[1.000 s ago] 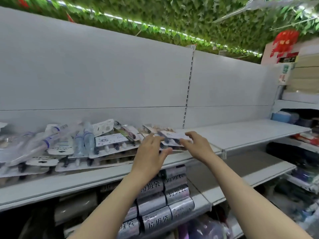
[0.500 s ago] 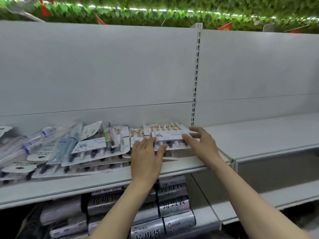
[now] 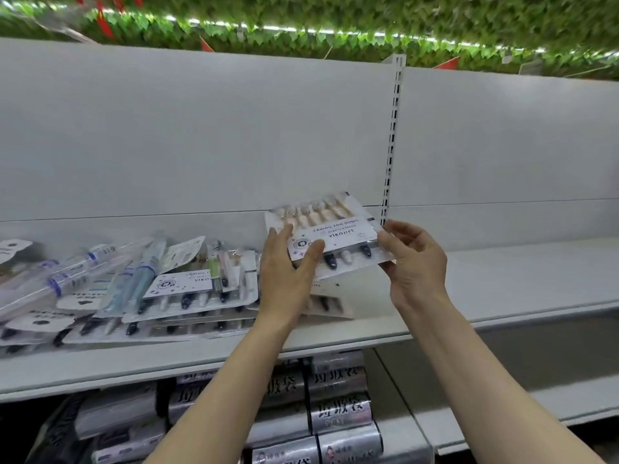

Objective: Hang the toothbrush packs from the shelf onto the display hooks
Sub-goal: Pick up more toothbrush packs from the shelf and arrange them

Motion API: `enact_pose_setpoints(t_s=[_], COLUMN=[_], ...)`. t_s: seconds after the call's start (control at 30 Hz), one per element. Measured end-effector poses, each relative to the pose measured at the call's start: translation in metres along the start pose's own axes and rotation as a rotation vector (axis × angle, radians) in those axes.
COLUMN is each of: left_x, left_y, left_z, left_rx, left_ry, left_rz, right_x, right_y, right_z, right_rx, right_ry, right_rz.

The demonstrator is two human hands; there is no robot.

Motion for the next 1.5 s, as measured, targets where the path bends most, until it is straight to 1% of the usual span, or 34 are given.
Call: enact_pose_setpoints(t_s=[0.13,0.23,0.33,0.4,0.47,0.53,0.57,0.67,0.7,0.77,0.83,1.0,1.07,1.23,1.33,1.5], left_x=[-0.012,-0.023,-0.036,-0.046,-0.058,-0.072,-0.079,-0.099,-0.104,-0.111,-0.113,-0.114,-0.115,-0.115,-0.117,-0.12], left_y=[-0.003,-0.008,-0.013,-0.013,-0.013,-0.015,-0.015,-0.015,-0.014,-0.012,-0.011,-0.01,-0.012,-0.014,-0.016,-0.017], left_z=[-0.009,-0.01,-0.003,0.001,0.002,0.004,0.005,0.016,0.02,0.029,0.035,0.043,0.045,0.048,0.049,0.051], left_rx=[-0.107,-0.207,-0.312,-0.344,-0.337,-0.297,-0.277,-0.222,-0.226,-0.232,-0.234,-0.255,-0.245,-0.226,-0.217,-0.211], left_ry=[0.149,0.167,0.284,0.325,0.323,0.317,0.302,0.257,0.252,0.23,0.211,0.19,0.189,0.168,0.19,0.224], left_rz=[-0.01,-0.026,0.012,0.029,0.009,-0.059,-0.094,-0.143,-0.143,-0.135,-0.112,-0.105,-0.102,-0.096,-0.096,-0.083], right_x=[0.006,0.009,0.015,0.021,0.025,0.024,0.021,0.012,0.009,0.005,0.005,0.01,0.009,0.01,0.013,0.012], right_y=[0.005,0.007,0.009,0.012,0.014,0.013,0.012,0.014,0.017,0.024,0.027,0.024,0.026,0.029,0.031,0.035], right_z=[0.001,-0.006,-0.013,-0.015,-0.02,-0.027,-0.031,-0.047,-0.054,-0.068,-0.076,-0.077,-0.076,-0.066,-0.062,-0.06], right_rx=[-0.05,-0.05,-0.061,-0.074,-0.071,-0.04,-0.029,-0.004,0.034,0.133,0.157,0.07,0.058,-0.001,-0.004,0.125], right_ry=[-0.085,-0.078,-0.09,-0.079,-0.026,0.083,0.182,0.623,0.725,0.787,0.824,0.982,0.984,0.882,0.877,0.809], right_rz=[0.039,0.1,0.15,0.2,0.268,0.349,0.401,0.606,0.683,0.798,0.855,0.9,0.905,0.772,0.696,0.609])
Point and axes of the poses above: each hand's wrist, its own y-axis away from the middle knuckle, its own x-axis out of the palm, z = x × y, the point moved 3 cm from there along -y, towards the middle knuckle, and after that the axes turned 9 degrees about -x, right-handed, at the moved point
